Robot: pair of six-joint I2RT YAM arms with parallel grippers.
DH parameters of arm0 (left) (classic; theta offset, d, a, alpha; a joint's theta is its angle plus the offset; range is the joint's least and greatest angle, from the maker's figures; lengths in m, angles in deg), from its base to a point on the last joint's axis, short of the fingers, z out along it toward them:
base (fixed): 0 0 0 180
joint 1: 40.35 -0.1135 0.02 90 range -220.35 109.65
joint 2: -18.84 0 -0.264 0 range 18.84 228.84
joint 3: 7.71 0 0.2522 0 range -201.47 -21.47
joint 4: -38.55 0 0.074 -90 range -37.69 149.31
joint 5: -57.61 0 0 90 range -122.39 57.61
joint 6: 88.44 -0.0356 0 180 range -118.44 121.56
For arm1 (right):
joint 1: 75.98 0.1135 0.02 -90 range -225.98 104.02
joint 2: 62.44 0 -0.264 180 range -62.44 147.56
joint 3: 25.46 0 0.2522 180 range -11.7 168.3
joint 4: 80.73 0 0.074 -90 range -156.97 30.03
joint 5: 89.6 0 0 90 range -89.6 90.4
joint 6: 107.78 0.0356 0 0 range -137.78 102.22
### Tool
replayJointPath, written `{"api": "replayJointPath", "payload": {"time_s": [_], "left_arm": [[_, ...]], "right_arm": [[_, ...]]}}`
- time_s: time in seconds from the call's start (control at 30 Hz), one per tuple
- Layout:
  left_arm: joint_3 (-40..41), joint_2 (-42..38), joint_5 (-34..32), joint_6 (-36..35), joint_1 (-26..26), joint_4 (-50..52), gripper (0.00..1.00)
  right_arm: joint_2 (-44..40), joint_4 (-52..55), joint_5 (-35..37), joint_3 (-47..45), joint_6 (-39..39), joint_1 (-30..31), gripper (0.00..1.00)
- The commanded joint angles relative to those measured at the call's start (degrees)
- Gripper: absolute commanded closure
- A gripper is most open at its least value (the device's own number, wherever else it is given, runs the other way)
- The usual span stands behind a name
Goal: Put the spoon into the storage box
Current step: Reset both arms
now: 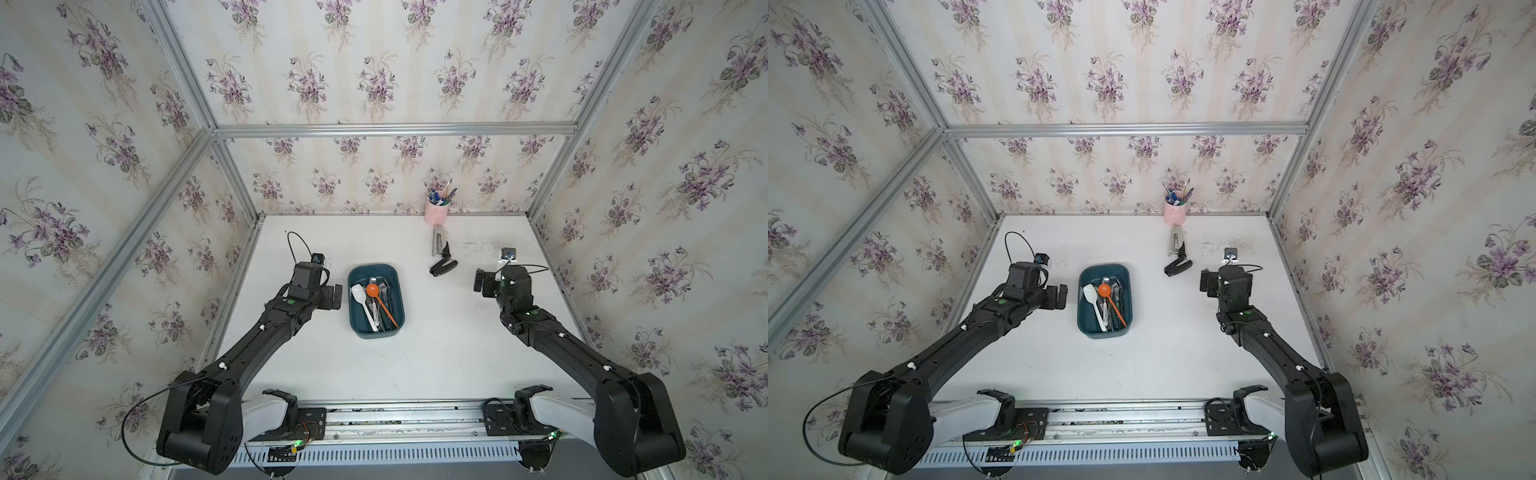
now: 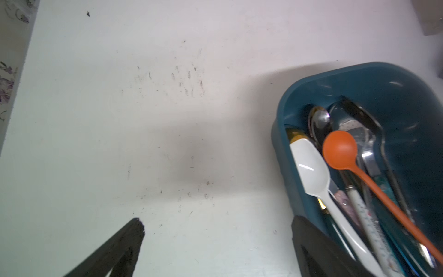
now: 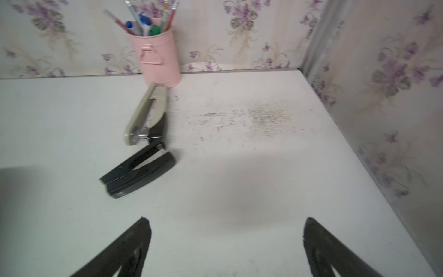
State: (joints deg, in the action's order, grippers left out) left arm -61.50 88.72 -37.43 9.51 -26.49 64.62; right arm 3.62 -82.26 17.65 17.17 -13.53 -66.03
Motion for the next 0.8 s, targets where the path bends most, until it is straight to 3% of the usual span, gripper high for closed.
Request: {"api": "replayJointPath", "payload": {"time_s": [0.0,0.17,0.3,0.5,0.6,0.77], "left_arm": [[2.1,-0.9,-6.4,-3.6,-1.0,-11.9,0.0],[8.9,-1.2,-12.0,-11.9,-2.1,-25.8,0.0],[14.0,2.3,-8.4,-10.9,-6.8,-35.8,0.0],[15.1,7.8,-5.5,-12.3,-8.0,-48.1,0.0],[15.6,10.1,-2.7,-12.7,-9.1,-51.0,0.0],[16.5,13.9,0.4,-11.2,-11.3,-54.7,0.0]], "right_arm": [[-0.5,-15.7,-1.5,-5.9,-2.4,-4.1,0.0],[5.4,-36.0,-3.9,-13.3,-0.1,-10.1,0.0],[12.8,-46.5,-11.0,-15.0,1.2,-10.7,0.0],[21.7,-66.2,-25.6,-20.2,-4.1,-10.7,0.0],[21.5,-61.5,-30.6,-18.2,-6.1,-10.6,0.0],[22.4,-62.1,-30.9,-17.6,-6.1,-10.6,0.0]]}}
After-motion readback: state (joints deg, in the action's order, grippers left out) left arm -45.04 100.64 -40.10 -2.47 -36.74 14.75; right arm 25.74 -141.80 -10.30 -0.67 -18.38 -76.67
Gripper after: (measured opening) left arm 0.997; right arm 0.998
